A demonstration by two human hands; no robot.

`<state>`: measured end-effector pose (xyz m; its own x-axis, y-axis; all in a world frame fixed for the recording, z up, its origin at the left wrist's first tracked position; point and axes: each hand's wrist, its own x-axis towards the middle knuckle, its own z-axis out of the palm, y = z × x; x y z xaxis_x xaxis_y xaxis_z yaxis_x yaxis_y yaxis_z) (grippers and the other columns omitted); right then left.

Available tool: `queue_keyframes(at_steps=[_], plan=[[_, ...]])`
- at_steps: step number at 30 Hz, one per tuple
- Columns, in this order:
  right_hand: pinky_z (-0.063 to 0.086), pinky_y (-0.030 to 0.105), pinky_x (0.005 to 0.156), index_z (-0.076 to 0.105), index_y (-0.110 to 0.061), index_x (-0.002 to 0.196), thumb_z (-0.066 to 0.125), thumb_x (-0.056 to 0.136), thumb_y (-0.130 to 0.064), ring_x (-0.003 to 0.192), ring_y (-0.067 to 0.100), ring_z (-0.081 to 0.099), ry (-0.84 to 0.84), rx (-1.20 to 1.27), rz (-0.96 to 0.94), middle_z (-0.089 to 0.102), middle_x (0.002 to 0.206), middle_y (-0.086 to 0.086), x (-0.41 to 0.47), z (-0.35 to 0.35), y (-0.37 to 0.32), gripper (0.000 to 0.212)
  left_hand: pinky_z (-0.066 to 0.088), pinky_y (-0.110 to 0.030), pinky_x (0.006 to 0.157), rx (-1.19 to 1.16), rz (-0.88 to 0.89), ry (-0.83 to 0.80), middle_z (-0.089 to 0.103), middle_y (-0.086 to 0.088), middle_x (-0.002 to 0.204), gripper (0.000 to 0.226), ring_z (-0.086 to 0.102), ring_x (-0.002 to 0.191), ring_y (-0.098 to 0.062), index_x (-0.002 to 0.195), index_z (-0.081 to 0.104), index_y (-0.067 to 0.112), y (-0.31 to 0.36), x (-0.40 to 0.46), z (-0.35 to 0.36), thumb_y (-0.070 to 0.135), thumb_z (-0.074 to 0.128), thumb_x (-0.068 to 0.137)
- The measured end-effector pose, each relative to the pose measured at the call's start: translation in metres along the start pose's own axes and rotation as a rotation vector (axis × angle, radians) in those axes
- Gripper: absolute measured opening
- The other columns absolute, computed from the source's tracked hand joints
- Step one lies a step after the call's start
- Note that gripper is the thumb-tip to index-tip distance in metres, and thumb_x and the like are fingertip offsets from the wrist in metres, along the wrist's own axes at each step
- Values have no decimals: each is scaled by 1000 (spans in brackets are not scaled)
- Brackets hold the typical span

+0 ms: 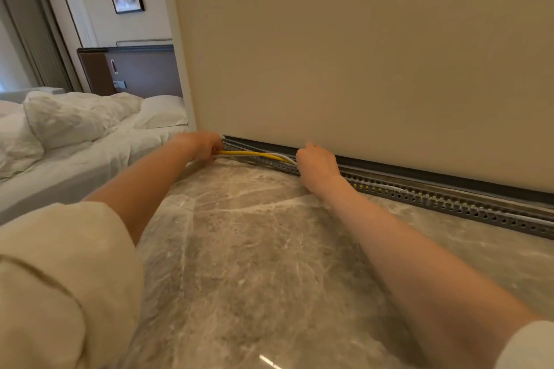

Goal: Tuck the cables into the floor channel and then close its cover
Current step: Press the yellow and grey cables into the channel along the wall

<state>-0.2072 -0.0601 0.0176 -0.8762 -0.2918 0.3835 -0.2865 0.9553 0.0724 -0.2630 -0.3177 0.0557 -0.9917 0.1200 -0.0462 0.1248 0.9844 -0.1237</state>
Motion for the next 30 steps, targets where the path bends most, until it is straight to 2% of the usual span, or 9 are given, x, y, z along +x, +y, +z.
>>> queue_keyframes(at_steps=[2, 4, 6, 10, 13, 16, 21, 27, 30], plan=[[44, 36, 68, 63, -5, 102, 54, 90, 0, 93, 32, 60, -12, 2, 8, 57, 109, 15, 0, 0, 2, 16, 51, -34, 70, -3, -10, -33, 67, -11, 92, 19, 62, 79, -27, 99, 69, 11, -7, 2, -3, 9, 65, 81], [42, 34, 66, 63, -6, 103, 55, 92, -5, 93, 31, 60, -24, 11, 18, 56, 110, 14, 2, -1, 4, 14, 50, -27, 57, 1, -16, -51, 66, -7, 74, 13, 61, 59, -21, 90, 71, 9, -14, 4, -9, 4, 66, 79], [43, 34, 65, 63, -7, 103, 55, 93, -6, 92, 31, 61, -37, 13, 17, 56, 111, 14, 4, -1, 5, 13, 52, -28, 55, 21, -6, -22, 63, -5, 65, 11, 60, 51, -20, 80, 69, 10, -16, 7, -11, 1, 63, 79], [41, 33, 63, 63, -7, 101, 55, 93, -6, 88, 30, 60, -41, 12, 9, 55, 110, 13, 4, 1, 8, 12, 52, -36, 69, 136, 30, 164, 60, -12, 84, 12, 62, 73, -30, 81, 62, 10, -12, 13, -17, -1, 57, 82], [40, 31, 62, 63, -7, 100, 54, 94, -6, 82, 29, 59, -32, 16, -4, 54, 109, 13, 3, 3, 9, 11, 47, -35, 73, 270, 70, 295, 64, -16, 104, 20, 62, 92, -32, 98, 67, 6, -10, 20, -24, -1, 53, 86], [40, 31, 62, 63, -7, 98, 55, 93, -6, 75, 26, 54, -23, 24, -3, 53, 109, 13, 3, 6, 9, 10, 51, -34, 80, 457, 109, 352, 65, -12, 112, 24, 64, 100, -29, 113, 64, 10, -10, 25, -25, 6, 51, 93], [37, 31, 62, 63, -6, 96, 55, 93, -6, 73, 27, 51, -37, 45, -19, 54, 107, 13, 5, 7, 12, 9, 54, -33, 80, 575, 132, 373, 68, -11, 108, 25, 66, 97, -27, 113, 65, 10, -4, 36, -25, 6, 49, 94], [39, 32, 62, 64, -6, 98, 54, 93, -5, 78, 28, 57, -37, 63, -10, 53, 108, 13, 5, 8, 13, 11, 52, -35, 80, 395, 72, 344, 69, -14, 106, 21, 66, 94, -30, 106, 68, 6, 1, 42, -19, 5, 53, 91], [39, 32, 63, 64, -6, 99, 54, 93, -6, 85, 30, 60, -47, 68, -10, 53, 109, 13, 6, 8, 13, 11, 51, -36, 73, 316, 58, 333, 69, -15, 99, 17, 64, 87, -32, 95, 70, 4, -1, 40, -17, 2, 55, 87]])
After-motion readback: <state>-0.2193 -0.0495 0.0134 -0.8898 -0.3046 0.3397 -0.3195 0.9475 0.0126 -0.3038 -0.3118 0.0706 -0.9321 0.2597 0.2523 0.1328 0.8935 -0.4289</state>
